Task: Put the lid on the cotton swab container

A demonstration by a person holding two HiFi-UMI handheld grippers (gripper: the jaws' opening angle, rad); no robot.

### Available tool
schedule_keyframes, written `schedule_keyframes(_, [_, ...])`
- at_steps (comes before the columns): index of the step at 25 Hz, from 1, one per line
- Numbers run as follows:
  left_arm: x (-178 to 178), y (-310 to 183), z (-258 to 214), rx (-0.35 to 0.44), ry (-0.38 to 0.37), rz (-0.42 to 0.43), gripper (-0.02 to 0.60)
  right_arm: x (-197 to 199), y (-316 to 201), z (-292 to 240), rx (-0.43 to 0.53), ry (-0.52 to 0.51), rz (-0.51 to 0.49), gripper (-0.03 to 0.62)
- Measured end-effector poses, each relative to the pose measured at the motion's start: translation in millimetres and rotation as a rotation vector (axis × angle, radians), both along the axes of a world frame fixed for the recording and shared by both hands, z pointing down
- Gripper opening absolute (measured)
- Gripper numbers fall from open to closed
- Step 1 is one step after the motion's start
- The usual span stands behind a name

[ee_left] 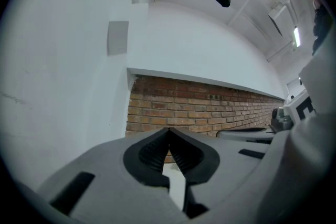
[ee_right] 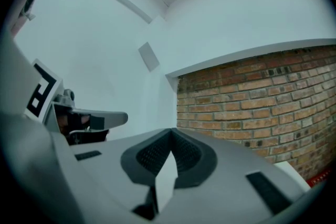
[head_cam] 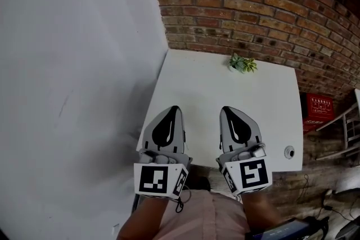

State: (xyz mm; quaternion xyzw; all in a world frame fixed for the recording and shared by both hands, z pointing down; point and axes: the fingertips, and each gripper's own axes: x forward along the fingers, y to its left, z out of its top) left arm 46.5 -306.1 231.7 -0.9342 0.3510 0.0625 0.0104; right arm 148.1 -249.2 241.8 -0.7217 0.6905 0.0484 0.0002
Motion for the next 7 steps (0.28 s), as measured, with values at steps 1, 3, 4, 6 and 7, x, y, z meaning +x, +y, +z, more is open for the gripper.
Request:
schedule_keyframes(1, [-0.3,0.5,0.3,-0.001,0.0,0.0,0.005,-0.3,0.5,0.1,0.0,0.0,0.0,0.005])
schedule_keyframes(3, [-0.4,1.4,0.0,-0.002,-0.001,-0.002,0.005,-0.4,1.5,-0.7,0.0,0.0,-0.001,0.005])
schedule_keyframes(4, [-0.2,2.1,-0.5,-0.002,-0.002,-0.003,0.005,-0.3,2.1,-1.4,0.002,-0.001,-0.002,0.005])
schedule_keyframes(6, [0.5,3.6,-1.4,0.0,-0.001,-0.004,0.005,0.1,3.4,-2.7,0.005,-0.002,-0.004,0.005])
schedule_keyframes(7, [0.9,4.4,-1.9,0.001,-0.001,-0.004,0.005,0.2,4.0,-3.3,0.007,-0.003,-0.004,0.005])
